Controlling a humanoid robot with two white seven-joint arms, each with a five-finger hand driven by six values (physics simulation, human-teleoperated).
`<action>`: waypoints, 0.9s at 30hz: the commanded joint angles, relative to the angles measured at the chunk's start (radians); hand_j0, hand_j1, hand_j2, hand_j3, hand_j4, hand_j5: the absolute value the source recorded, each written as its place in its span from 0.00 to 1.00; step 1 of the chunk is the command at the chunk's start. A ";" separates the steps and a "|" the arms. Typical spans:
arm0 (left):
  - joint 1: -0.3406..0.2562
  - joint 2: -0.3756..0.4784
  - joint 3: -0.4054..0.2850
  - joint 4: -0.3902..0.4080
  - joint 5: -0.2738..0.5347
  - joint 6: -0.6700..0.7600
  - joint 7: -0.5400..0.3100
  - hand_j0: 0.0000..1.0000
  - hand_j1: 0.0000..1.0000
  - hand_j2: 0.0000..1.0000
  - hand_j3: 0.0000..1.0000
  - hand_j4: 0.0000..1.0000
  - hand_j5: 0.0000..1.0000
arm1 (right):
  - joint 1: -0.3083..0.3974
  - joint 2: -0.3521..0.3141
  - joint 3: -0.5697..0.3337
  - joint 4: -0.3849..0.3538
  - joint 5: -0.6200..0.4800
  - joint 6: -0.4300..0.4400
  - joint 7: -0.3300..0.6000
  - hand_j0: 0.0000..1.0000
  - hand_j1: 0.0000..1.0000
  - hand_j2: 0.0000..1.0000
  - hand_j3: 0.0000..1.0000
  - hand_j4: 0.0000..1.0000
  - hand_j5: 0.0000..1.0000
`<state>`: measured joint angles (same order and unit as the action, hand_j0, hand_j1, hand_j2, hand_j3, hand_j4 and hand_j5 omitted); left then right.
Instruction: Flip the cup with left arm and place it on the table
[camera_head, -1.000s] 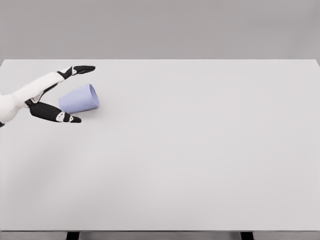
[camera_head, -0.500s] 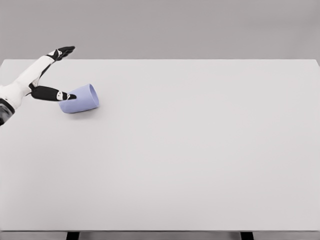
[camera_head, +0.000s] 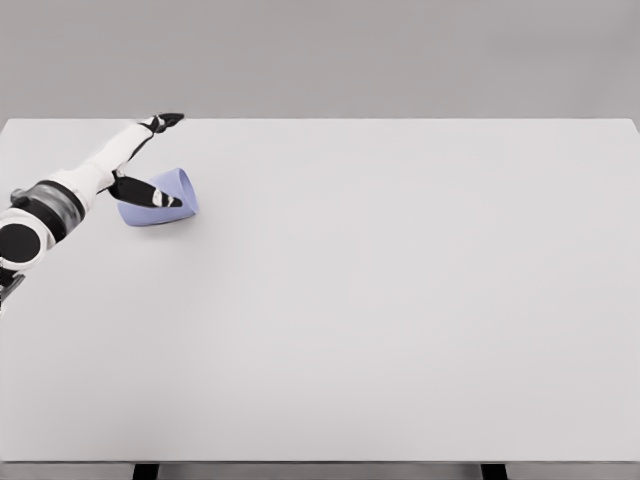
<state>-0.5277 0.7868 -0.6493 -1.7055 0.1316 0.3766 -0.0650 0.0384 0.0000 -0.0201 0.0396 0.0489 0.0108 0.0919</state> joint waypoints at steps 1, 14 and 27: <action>-0.003 -0.003 -0.058 0.021 0.000 0.027 -0.001 1.00 1.00 1.00 1.00 1.00 1.00 | 0.000 0.000 0.000 0.000 0.000 0.000 0.000 1.00 1.00 1.00 1.00 1.00 1.00; -0.069 -0.003 -0.158 0.110 0.002 0.033 -0.007 1.00 1.00 1.00 1.00 1.00 1.00 | 0.000 0.000 0.000 0.000 0.000 0.000 0.000 1.00 1.00 1.00 1.00 1.00 1.00; -0.091 -0.046 -0.164 0.173 -0.027 0.074 0.002 1.00 1.00 1.00 1.00 1.00 1.00 | 0.000 0.000 0.000 0.000 0.000 0.000 0.000 1.00 1.00 1.00 1.00 1.00 1.00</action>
<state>-0.6182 0.7506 -0.8119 -1.5441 0.1155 0.4501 -0.0635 0.0383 0.0000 -0.0201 0.0396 0.0489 0.0108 0.0919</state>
